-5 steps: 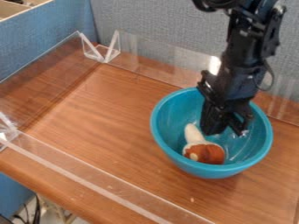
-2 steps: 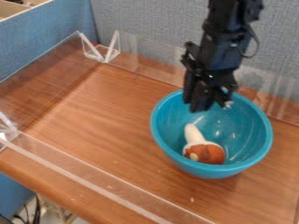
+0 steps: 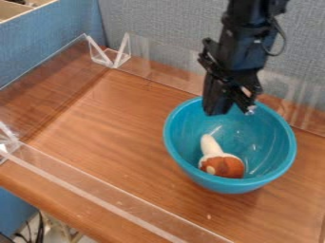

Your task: Put the mushroom in the blue bowl

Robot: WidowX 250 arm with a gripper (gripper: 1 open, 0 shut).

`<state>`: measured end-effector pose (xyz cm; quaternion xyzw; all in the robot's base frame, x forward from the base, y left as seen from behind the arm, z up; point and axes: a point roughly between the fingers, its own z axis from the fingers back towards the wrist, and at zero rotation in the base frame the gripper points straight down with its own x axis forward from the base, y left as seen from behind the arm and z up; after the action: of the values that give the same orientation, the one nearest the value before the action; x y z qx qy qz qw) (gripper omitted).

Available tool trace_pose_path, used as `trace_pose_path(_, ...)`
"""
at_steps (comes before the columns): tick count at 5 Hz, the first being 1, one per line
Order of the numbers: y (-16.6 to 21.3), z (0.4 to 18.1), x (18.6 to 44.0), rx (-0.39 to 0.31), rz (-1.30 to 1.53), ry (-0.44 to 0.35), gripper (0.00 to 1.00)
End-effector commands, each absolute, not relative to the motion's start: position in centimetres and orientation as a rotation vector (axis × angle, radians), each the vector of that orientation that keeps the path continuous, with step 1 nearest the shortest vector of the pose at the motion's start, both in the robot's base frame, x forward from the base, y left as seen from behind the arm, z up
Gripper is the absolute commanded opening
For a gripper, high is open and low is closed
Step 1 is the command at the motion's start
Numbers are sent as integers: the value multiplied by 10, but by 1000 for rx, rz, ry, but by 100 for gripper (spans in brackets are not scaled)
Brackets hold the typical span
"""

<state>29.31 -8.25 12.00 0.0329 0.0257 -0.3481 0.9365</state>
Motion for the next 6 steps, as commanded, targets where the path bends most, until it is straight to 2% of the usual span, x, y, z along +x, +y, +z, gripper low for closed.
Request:
trace_pose_path(1, -89, 143, 291, 73, -728, -50, 100)
trace_pose_path(2, -89, 139, 283, 70, -742, -53, 100)
trace_pose_path(5, -104, 131, 292, 74, -688, -36, 100)
trace_pose_path(6, -89, 120, 293, 74, -731, -32, 100)
